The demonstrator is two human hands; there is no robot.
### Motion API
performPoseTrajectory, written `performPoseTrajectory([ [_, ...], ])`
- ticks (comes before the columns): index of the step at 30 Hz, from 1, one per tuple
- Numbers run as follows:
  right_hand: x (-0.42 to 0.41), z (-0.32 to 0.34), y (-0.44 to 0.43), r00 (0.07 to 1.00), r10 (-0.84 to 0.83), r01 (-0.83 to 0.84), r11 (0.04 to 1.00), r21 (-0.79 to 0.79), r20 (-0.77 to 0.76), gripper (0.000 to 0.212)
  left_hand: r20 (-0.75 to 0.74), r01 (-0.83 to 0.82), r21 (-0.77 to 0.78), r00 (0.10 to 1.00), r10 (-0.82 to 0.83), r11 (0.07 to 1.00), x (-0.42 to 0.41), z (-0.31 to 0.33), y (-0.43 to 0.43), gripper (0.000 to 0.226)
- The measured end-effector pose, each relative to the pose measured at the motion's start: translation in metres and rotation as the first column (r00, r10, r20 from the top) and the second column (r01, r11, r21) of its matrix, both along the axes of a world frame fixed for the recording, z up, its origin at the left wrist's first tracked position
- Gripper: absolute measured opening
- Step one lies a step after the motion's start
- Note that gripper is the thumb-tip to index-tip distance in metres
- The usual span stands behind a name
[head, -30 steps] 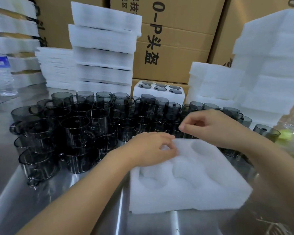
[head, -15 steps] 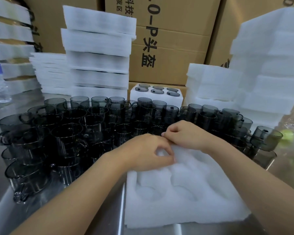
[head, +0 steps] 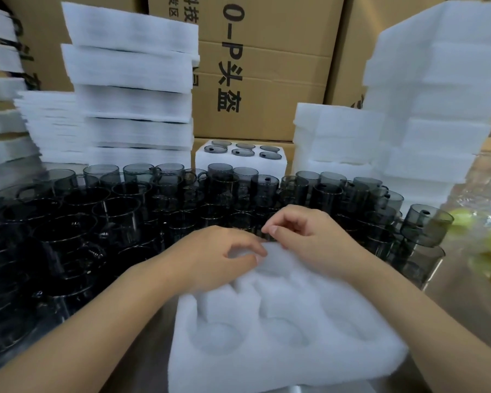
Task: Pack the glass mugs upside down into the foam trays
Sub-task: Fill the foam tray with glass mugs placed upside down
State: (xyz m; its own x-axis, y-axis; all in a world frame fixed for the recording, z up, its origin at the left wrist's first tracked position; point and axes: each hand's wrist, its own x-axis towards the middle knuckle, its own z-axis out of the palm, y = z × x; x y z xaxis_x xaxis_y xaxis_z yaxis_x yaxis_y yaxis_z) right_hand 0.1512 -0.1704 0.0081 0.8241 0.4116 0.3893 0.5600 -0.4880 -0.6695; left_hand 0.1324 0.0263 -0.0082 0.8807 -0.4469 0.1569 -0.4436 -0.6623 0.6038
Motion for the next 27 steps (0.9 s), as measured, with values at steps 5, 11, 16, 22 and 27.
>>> performPoseTrajectory([
  [5,0.014,-0.001,-0.011,0.912,-0.266,0.285,0.958,-0.016,0.313,0.018,-0.008,-0.012,-0.01,1.0,0.012,1.0,0.0,-0.001,0.001,0.026],
  [11,0.041,-0.01,-0.045,0.622,-0.581,0.735,0.663,-0.137,0.525,0.045,0.006,-0.031,0.049,0.999,0.031,0.998,-0.002,-0.001,0.001,0.023],
  [16,0.058,-0.011,-0.061,0.584,-0.629,0.805,0.53,-0.267,0.513,0.045,-0.01,-0.025,0.028,1.0,0.025,0.999,-0.005,0.005,-0.002,0.018],
  [22,0.059,-0.016,-0.059,0.619,-0.567,0.774,0.56,-0.296,0.544,0.031,0.034,-0.033,0.046,0.999,0.032,0.998,-0.009,0.005,-0.002,0.02],
  [27,0.049,-0.004,-0.059,0.626,-0.537,0.726,0.666,-0.172,0.565,0.022,0.032,-0.042,0.064,0.999,0.04,0.997,-0.012,0.007,-0.002,0.02],
])
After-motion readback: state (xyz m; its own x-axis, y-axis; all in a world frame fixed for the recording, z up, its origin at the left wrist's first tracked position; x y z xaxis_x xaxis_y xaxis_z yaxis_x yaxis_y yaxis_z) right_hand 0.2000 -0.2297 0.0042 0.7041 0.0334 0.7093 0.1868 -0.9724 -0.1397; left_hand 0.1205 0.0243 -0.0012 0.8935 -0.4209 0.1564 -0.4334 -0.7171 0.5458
